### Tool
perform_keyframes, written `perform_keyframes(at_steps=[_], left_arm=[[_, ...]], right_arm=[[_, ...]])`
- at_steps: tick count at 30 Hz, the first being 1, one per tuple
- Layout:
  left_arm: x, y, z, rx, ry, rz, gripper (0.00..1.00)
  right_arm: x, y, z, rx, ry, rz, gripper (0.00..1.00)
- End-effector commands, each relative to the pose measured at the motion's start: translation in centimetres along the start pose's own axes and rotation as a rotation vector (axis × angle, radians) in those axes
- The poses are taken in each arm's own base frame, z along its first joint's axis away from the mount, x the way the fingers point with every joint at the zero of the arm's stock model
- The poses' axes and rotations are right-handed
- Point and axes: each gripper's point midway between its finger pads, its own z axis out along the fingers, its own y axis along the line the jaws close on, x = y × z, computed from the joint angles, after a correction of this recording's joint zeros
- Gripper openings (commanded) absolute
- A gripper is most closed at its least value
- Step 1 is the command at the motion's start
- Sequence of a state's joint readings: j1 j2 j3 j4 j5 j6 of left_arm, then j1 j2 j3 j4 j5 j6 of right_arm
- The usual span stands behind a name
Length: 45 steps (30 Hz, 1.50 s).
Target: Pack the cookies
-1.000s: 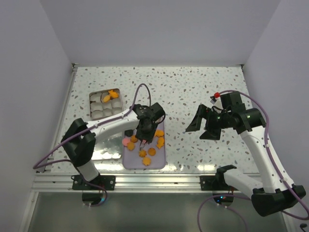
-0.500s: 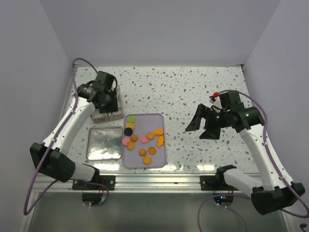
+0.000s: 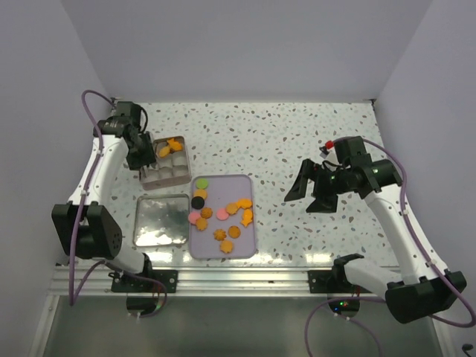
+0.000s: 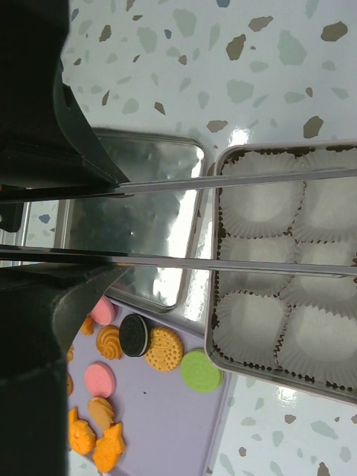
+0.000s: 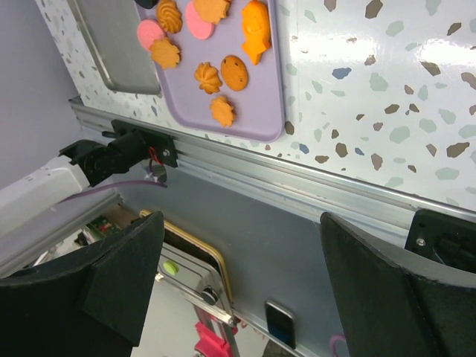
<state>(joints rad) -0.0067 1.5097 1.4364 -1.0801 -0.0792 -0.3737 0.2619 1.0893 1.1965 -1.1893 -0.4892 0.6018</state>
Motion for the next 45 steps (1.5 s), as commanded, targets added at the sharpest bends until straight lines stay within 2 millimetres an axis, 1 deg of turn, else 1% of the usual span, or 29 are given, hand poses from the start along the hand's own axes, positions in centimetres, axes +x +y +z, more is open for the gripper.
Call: perform_keyframes(at_steps=[1,2,4,8,11,15,16,22,25,27,28,31,32,33,34,35,36,37,38,39,41,42,45], left_arm=[[-2.0,-1.1,0.2,0.053,-0.042,0.015,0.36],[-1.7,-1.3,0.8,0.059,-0.025,0.014,0.36],[-1.6,-1.3,1.2,0.058,-0.016,0.018,0.37],[-1.8,-0.5,2.1,0.009,-0.014,0.023,0.39],[-2.0,-0.5,2.4,0.002,-0.018,0.021,0.4],[-2.3,-0.5,2.6,-0.002,-0.019,0.021,0.44],[-2.5,0.4,2.7,-0.021,-0.02,-0.001,0.47],[-2.6,1.0,2.7,-0.034,-0.018,-0.009,0.54],[-2.7,1.1,2.6,-0.033,-0.023,-0.01,0.54],[-3.0,0.9,2.0,-0.021,-0.035,-0.016,0.54],[-3.1,0.6,1.3,-0.004,-0.049,-0.023,0.54],[-3.1,0.0,0.3,0.037,-0.064,-0.029,0.54],[-3.1,-0.1,-0.4,0.055,-0.078,-0.027,0.54],[-2.9,-0.3,-0.8,0.068,-0.078,-0.029,0.54],[-2.2,-0.9,-0.9,0.102,-0.062,-0.026,0.54],[-2.0,-1.2,-1.7,0.122,-0.078,-0.02,0.53],[-1.5,-1.8,-2.0,0.137,-0.075,-0.005,0.54],[-0.9,-1.8,-2.1,0.145,-0.065,0.0,0.54],[-0.2,-2.9,-2.7,0.164,-0.067,0.038,0.54],[0.8,-4.1,-2.9,0.175,-0.055,0.08,0.54],[2.3,-5.1,-3.4,0.178,-0.031,0.125,0.54],[3.6,-6.2,-3.7,0.191,-0.006,0.161,0.53],[6.1,-7.4,-4.4,0.219,0.027,0.184,0.53]], right_arm=[[-0.7,1.2,-0.6,-0.035,-0.019,-0.045,0.89],[-0.7,1.2,-0.6,-0.034,-0.018,-0.05,0.89],[-0.8,1.3,-0.6,-0.035,-0.017,-0.051,0.89],[-0.7,1.3,-0.3,-0.033,-0.008,-0.057,0.89],[-0.7,1.2,-0.2,-0.031,-0.004,-0.055,0.89],[-0.5,1.1,-0.1,-0.03,0.003,-0.056,0.89],[-0.5,1.2,-0.1,-0.03,0.003,-0.056,0.89],[-0.3,1.2,-0.1,-0.03,0.006,-0.064,0.89],[-0.2,1.3,-0.2,-0.036,0.005,-0.066,0.89],[-0.1,1.3,-0.2,-0.037,0.007,-0.067,0.89],[-0.2,1.4,-0.3,-0.037,0.006,-0.068,0.89],[-0.1,1.5,-0.3,-0.042,0.007,-0.072,0.89],[-0.2,1.6,-0.4,-0.043,0.004,-0.072,0.89],[-0.2,1.5,-0.3,-0.043,0.004,-0.072,0.89],[-0.2,1.6,-0.4,-0.044,0.003,-0.073,0.89],[-0.1,1.5,-0.4,-0.044,0.003,-0.073,0.89],[-0.2,1.6,-0.4,-0.045,0.002,-0.072,0.89],[-0.1,1.6,-0.4,-0.046,0.003,-0.072,0.89],[-0.1,1.6,-0.3,-0.049,0.005,-0.072,0.89],[-0.1,1.7,-0.4,-0.052,0.005,-0.073,0.89],[0.0,1.7,-0.4,-0.053,0.005,-0.072,0.89],[0.0,1.7,-0.4,-0.055,0.005,-0.071,0.89],[0.2,1.7,-0.6,-0.06,0.004,-0.072,0.89]])
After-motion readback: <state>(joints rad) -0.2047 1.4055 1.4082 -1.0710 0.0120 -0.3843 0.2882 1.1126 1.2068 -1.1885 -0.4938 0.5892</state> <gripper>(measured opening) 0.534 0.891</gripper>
